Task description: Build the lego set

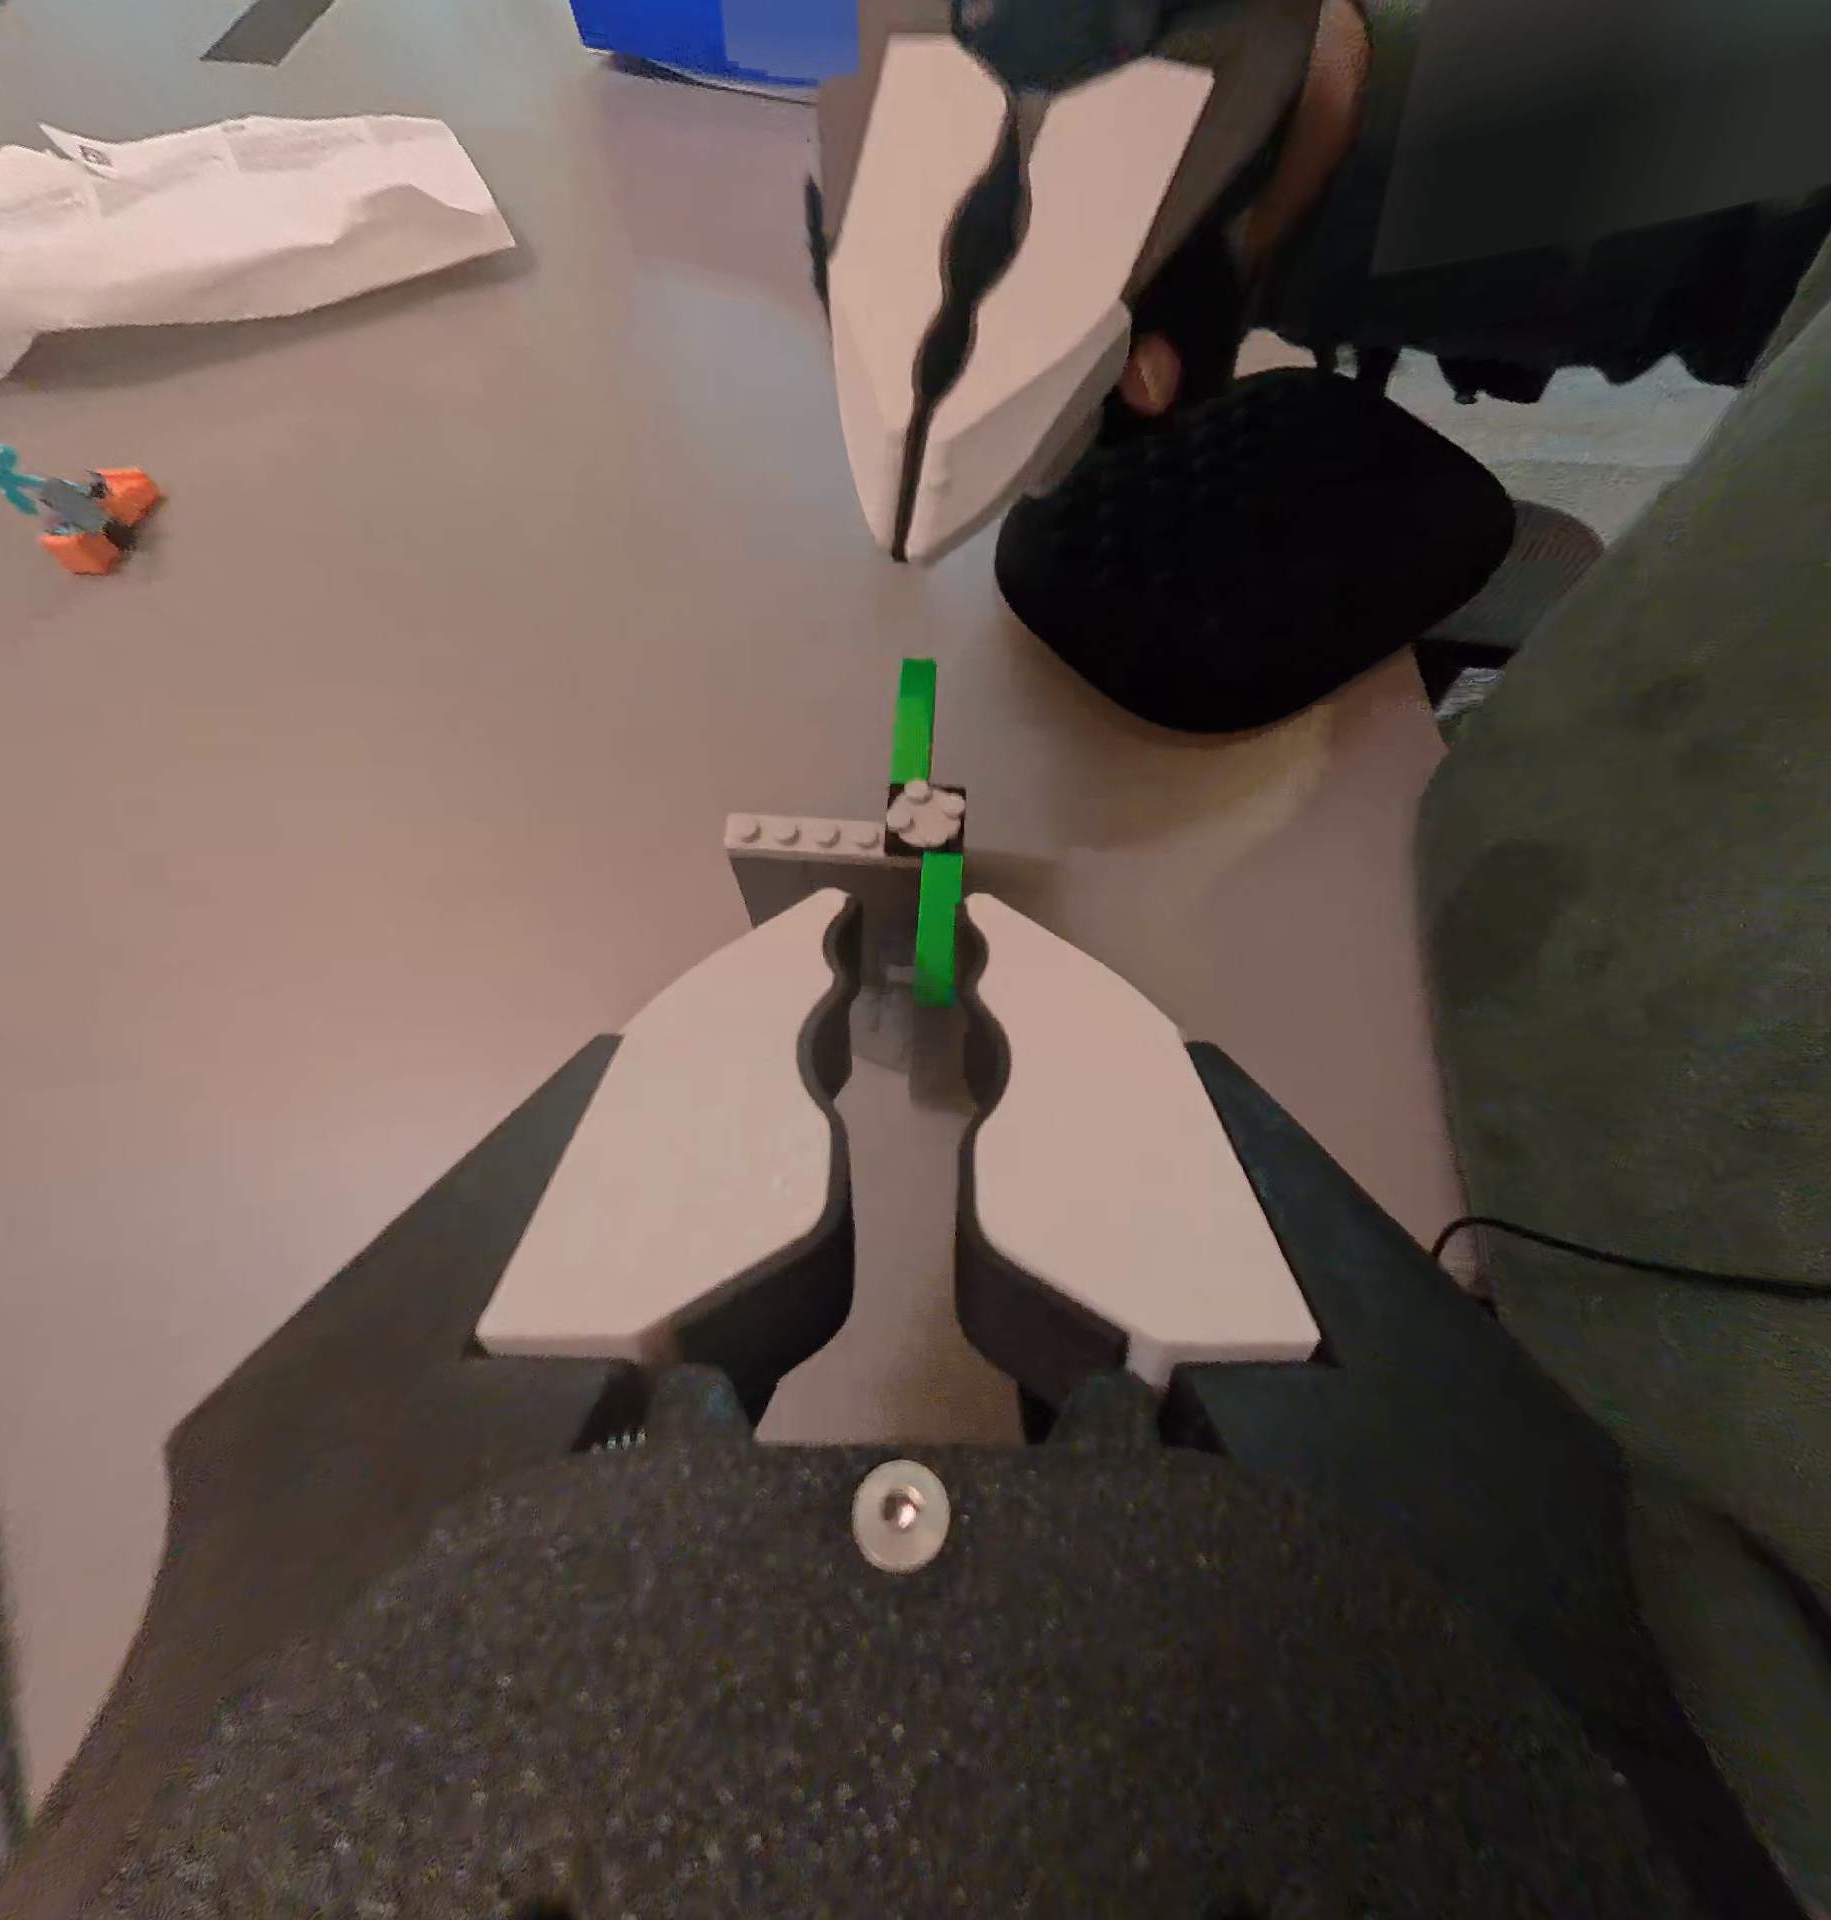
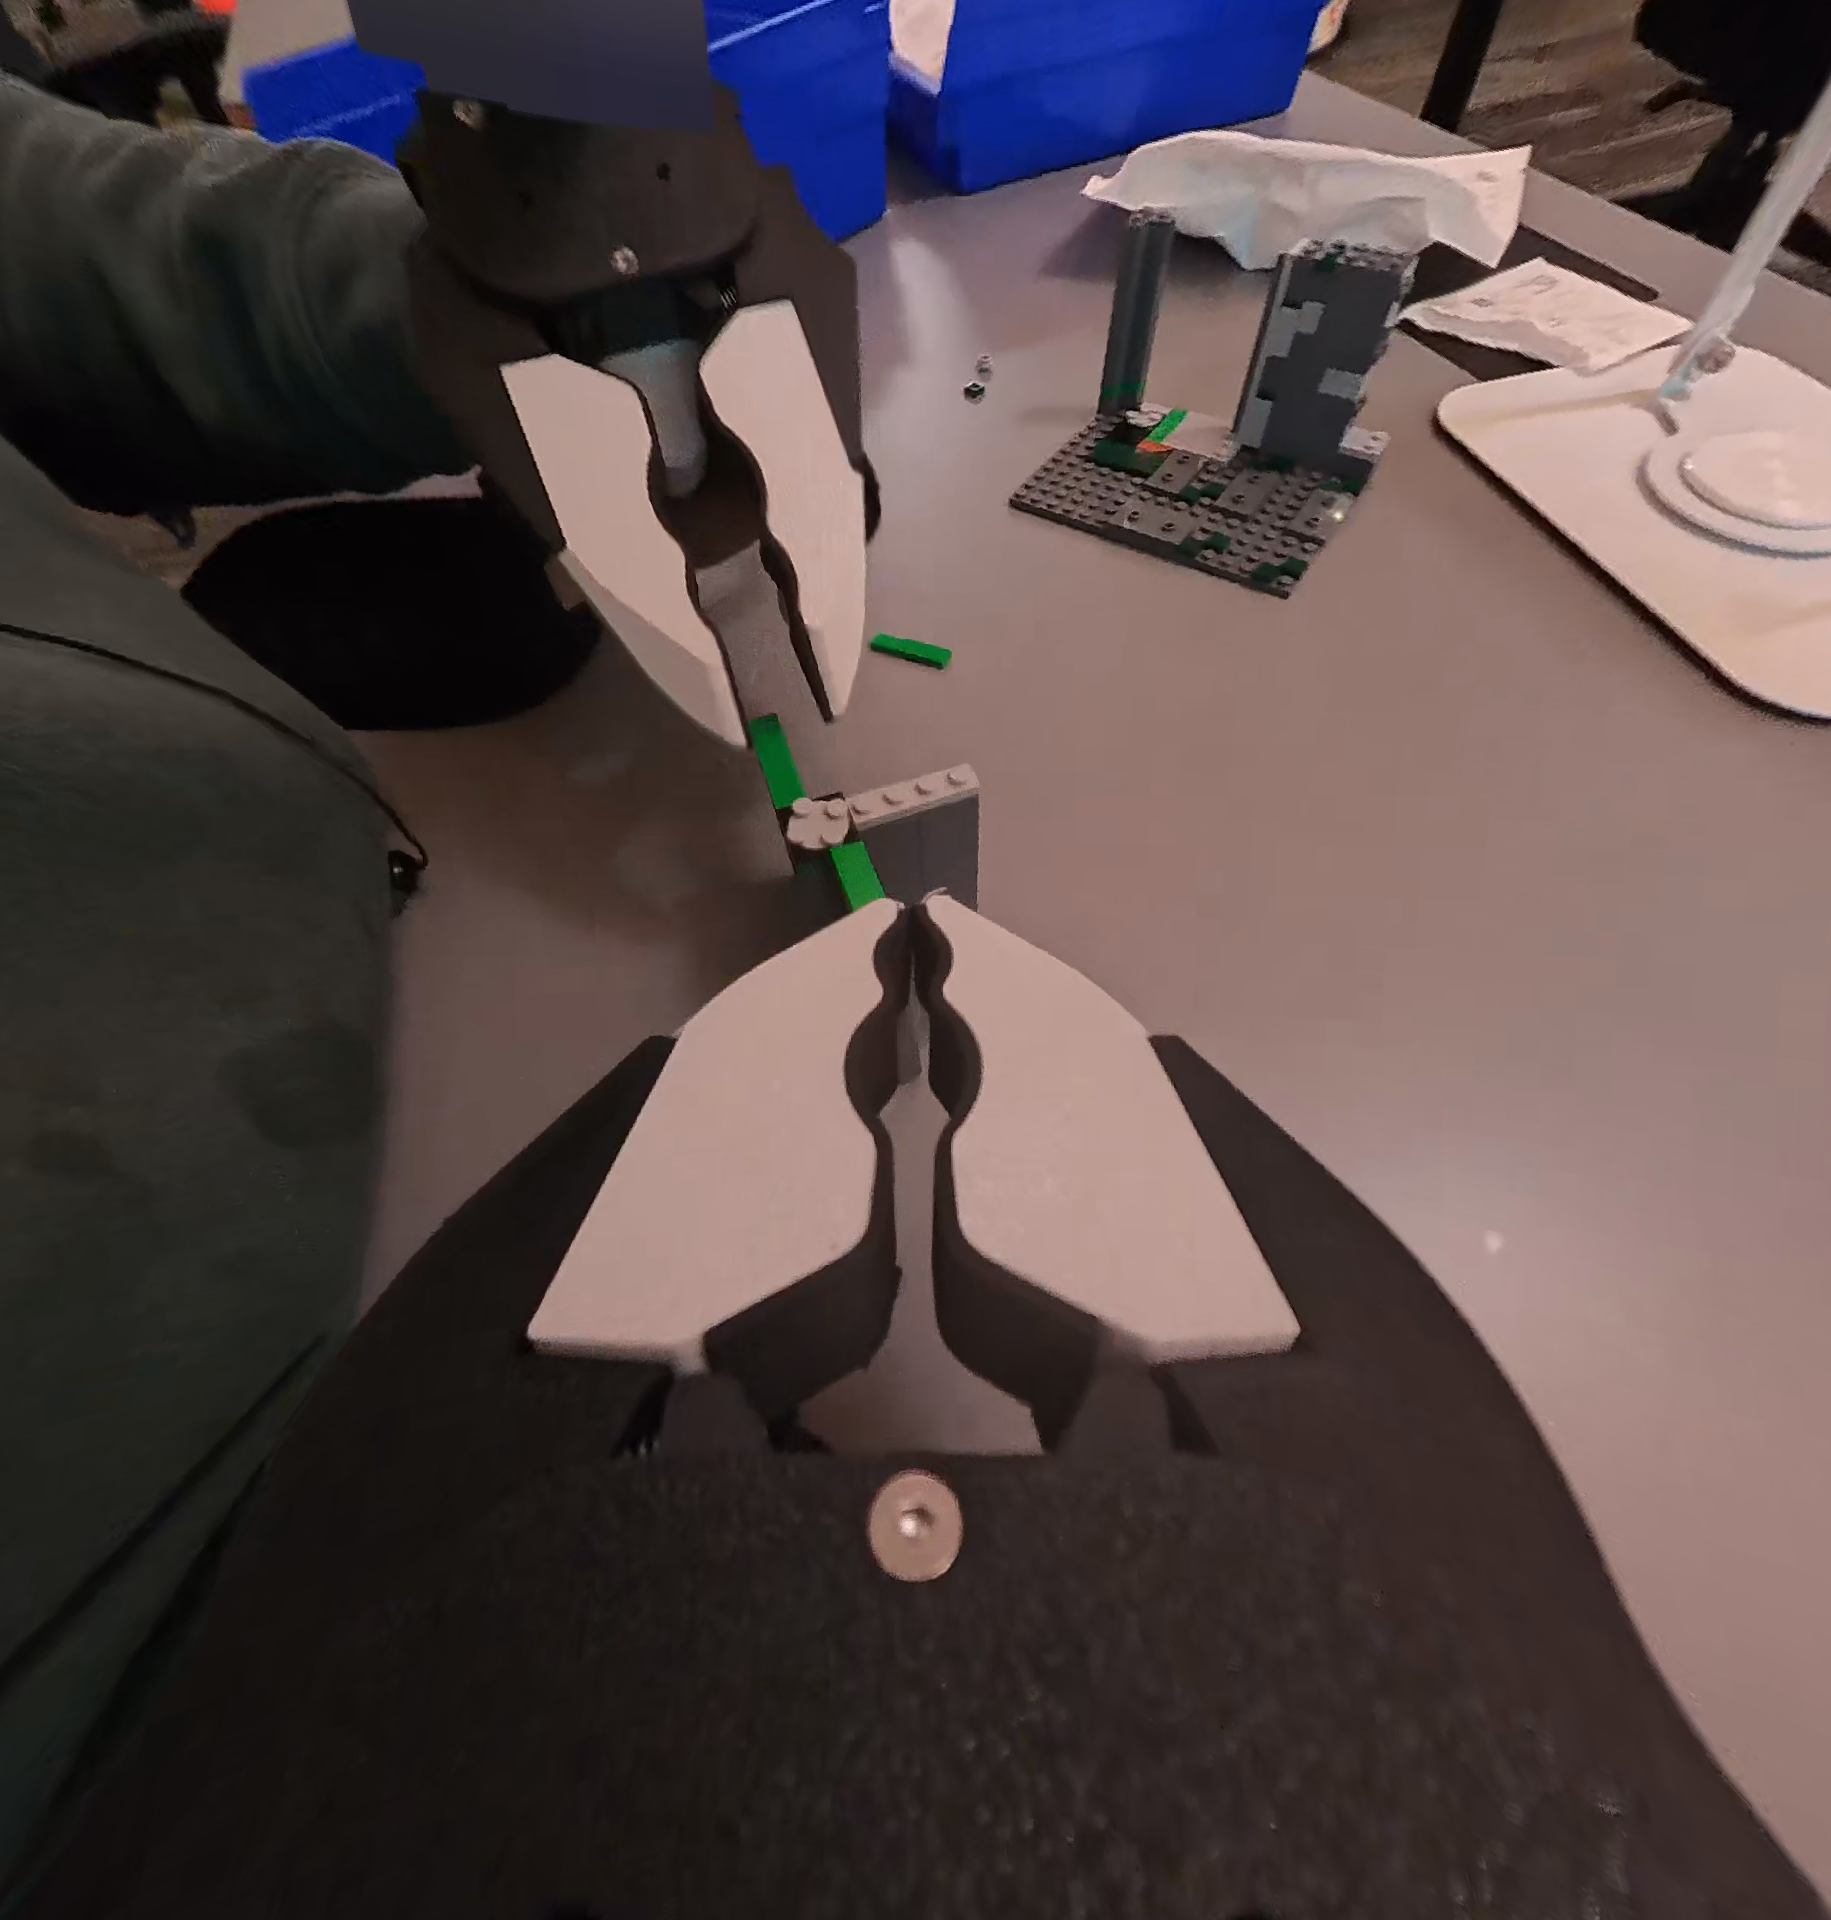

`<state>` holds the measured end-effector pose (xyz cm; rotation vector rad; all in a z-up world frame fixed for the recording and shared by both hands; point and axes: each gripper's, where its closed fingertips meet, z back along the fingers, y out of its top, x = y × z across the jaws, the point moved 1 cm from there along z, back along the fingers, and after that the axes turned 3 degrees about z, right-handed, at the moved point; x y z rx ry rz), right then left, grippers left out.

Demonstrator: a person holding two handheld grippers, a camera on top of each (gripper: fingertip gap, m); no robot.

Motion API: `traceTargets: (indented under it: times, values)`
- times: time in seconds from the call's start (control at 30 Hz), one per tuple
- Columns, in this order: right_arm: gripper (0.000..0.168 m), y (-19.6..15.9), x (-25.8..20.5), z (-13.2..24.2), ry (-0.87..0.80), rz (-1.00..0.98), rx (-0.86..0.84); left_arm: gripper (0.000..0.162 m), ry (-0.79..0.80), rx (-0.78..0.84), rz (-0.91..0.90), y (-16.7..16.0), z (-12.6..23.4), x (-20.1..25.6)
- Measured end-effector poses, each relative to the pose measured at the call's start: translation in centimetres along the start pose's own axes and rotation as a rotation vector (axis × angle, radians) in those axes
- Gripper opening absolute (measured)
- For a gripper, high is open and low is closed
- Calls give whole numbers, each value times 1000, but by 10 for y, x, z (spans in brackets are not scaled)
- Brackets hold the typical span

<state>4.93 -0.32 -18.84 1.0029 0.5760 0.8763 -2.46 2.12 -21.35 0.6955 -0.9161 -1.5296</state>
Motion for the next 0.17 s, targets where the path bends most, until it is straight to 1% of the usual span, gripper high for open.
traceTargets:
  times: [0.1, 0.17]
  values:
    - [0, -4, -1, 1, 2, -40, 22, 4, 24, -34, -23, 15, -5, 1]
    - [0, -5, -2, 0, 6, -51, 26, 0, 29, -78, -35, 23, -16, 3]
